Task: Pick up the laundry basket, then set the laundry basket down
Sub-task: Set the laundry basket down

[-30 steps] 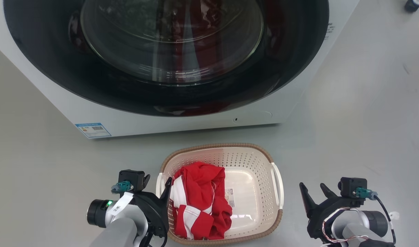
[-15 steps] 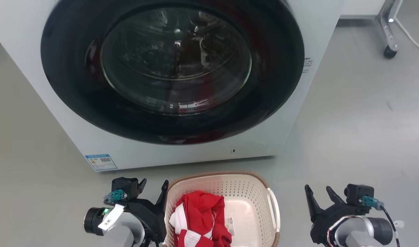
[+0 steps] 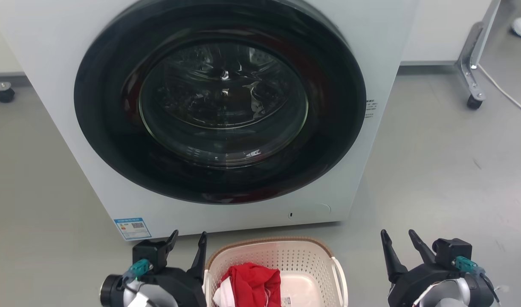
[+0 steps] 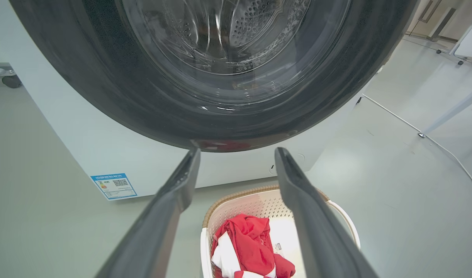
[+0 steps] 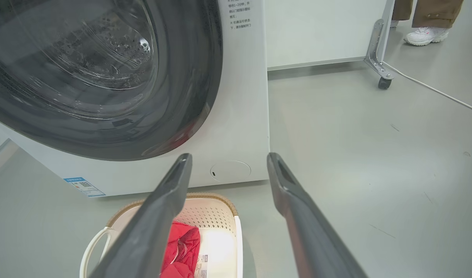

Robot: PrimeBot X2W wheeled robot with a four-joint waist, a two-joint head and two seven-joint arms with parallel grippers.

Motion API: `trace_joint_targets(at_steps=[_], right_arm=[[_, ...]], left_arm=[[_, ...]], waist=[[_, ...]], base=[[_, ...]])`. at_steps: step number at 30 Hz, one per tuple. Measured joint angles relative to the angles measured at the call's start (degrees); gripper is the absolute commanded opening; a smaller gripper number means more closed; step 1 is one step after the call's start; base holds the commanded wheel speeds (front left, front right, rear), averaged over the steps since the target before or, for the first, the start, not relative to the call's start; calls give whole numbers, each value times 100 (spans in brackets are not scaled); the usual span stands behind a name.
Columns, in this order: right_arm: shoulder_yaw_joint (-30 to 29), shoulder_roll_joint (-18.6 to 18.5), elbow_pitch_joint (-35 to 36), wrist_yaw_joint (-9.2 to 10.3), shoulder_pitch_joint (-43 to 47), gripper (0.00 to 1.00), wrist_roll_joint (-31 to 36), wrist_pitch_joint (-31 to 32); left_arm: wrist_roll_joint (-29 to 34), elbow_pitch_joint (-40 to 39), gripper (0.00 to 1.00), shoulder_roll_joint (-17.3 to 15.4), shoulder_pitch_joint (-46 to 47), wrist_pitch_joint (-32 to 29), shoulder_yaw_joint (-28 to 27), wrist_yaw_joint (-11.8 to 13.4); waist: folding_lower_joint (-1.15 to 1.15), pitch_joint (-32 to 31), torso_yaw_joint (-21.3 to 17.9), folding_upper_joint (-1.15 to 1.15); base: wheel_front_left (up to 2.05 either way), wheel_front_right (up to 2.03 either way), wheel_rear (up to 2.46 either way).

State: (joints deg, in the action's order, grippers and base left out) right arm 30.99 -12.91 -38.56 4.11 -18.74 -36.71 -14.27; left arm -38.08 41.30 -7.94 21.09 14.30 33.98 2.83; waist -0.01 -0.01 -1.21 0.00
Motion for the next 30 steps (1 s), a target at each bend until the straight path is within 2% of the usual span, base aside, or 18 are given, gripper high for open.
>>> trace_joint_targets(at_steps=[4,13,22,30], right_arm=[[-112,-85,537,98,283,100,171,0],[-357,-194,1577,202,910,100,525,-1],[-621,-245,2377,278,1525,100,856,-1],[-876,-266,2831,302,1894,100,1093,-1]], left_arm=[[125,-579,100,-136,-388,0,-134,175],[455,-1756,100,-365,-1202,0,-464,374],[764,-2655,100,-481,-1970,0,-844,428],[1042,-3055,100,-369,-2474,1,-1459,430]], waist=[[0,-132,-4,0],[0,-326,-12,1],[0,-450,-11,1],[1,-489,29,1]], base=[[0,0,0],[0,0,0],[0,0,0],[0,0,0]])
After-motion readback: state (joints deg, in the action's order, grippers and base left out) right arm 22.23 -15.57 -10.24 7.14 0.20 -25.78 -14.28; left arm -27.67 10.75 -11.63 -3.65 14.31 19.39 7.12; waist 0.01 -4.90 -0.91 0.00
